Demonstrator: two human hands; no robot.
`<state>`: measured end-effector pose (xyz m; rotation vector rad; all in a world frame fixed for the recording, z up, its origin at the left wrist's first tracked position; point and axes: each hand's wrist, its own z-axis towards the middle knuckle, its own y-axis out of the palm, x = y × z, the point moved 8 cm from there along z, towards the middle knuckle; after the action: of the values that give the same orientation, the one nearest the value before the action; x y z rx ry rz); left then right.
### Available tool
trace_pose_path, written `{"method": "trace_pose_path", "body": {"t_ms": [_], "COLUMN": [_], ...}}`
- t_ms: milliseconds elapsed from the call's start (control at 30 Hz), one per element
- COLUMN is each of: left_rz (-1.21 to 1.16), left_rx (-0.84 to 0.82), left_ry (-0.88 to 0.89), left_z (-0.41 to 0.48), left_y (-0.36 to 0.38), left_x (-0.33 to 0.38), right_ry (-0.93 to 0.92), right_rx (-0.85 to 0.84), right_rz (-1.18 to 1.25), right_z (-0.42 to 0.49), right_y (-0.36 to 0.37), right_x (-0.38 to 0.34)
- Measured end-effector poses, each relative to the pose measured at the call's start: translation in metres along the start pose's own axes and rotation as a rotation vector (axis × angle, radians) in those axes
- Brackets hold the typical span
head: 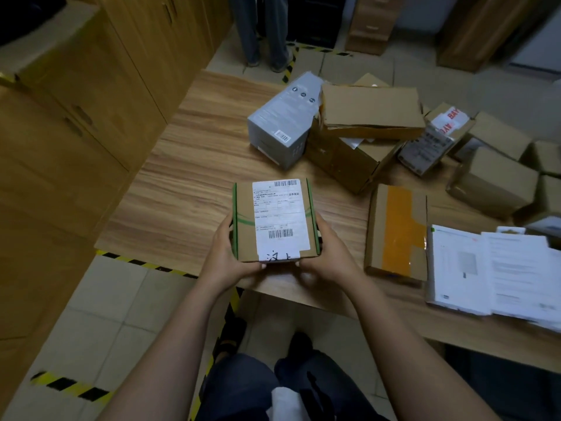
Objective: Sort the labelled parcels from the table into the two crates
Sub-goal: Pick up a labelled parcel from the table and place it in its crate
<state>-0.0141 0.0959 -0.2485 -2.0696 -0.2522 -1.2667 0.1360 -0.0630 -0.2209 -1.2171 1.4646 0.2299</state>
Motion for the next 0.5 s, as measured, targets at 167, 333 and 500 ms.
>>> {"method": "trace_pose_path", "body": {"t_ms": [167, 333, 500], "left_rz": [-0.044, -0.074, -0.101], "left_rx": [-0.019, -0.028, -0.072], "left_ry": [0.153, 0.355, 0.524], "left_z": [0.007, 0.016, 0.014], "left_y": [-0.035, -0.083, -0.126], "left_x": [0.029, 0.082, 0.135], "right_ry": [-0.043, -0.125, -0.163], "right_rx": [0.148, 0.311, 0.445], "right_rz": [0.057, 0.131, 0.200], "right_z": [-0.013, -0.024, -0.042], "right_y": [-0.006, -0.019, -0.032], "right_x": [-0.041, -0.098, -0.140]}}
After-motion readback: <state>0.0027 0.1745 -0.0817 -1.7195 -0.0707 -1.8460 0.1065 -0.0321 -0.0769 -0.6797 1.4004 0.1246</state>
